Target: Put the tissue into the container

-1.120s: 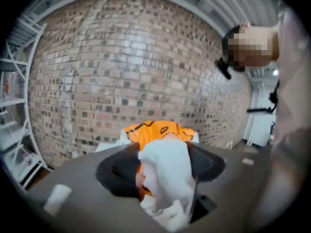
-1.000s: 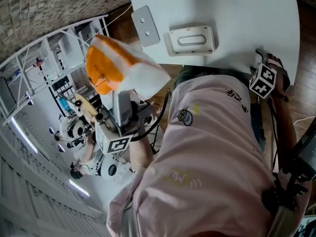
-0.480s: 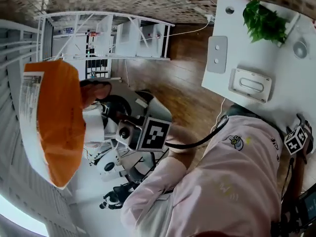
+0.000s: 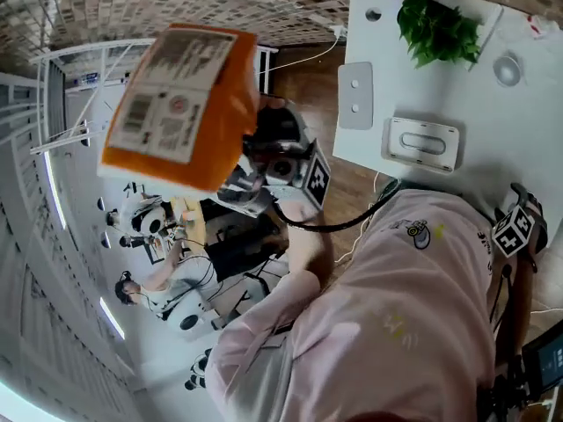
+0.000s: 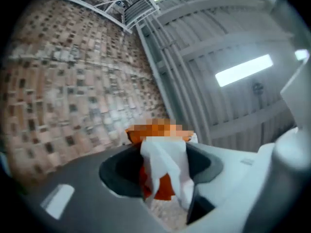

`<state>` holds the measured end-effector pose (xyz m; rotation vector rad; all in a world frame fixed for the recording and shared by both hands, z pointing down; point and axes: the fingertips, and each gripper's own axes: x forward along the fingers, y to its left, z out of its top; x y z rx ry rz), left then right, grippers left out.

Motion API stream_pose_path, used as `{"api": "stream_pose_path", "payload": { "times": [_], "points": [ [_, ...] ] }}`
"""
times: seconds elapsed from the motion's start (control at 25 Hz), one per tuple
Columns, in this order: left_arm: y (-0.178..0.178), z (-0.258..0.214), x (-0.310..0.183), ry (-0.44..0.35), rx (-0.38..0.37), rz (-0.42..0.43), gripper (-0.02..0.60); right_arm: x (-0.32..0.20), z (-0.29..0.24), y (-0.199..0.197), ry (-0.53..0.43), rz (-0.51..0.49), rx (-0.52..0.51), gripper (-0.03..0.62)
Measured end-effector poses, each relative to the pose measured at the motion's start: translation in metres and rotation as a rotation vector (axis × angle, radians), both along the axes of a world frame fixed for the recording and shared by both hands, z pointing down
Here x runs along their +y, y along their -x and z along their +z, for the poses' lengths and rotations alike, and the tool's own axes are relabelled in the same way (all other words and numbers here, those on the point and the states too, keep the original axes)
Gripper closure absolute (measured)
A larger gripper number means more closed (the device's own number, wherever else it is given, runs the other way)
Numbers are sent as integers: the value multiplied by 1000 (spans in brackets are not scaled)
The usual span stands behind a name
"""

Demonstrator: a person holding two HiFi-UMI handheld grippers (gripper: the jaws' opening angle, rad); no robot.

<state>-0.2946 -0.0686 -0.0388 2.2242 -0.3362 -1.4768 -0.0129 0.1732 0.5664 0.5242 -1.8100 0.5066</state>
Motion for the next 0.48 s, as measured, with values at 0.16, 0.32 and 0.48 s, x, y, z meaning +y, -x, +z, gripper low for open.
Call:
{"api": "stream_pose_path", "payload": {
  "times": [0.16, 0.32, 0.48],
  "points": [
    [-23, 183, -64, 415, -354, 95, 333, -16, 2, 2, -11, -5, 1, 263],
    [-24, 256, -44, 585, -538, 231, 331, -20, 9, 5, -10, -12, 2, 263],
    [-33, 276, -4, 655, -722, 272, 328, -22, 11, 5, -8, -16, 3, 263]
  ]
}}
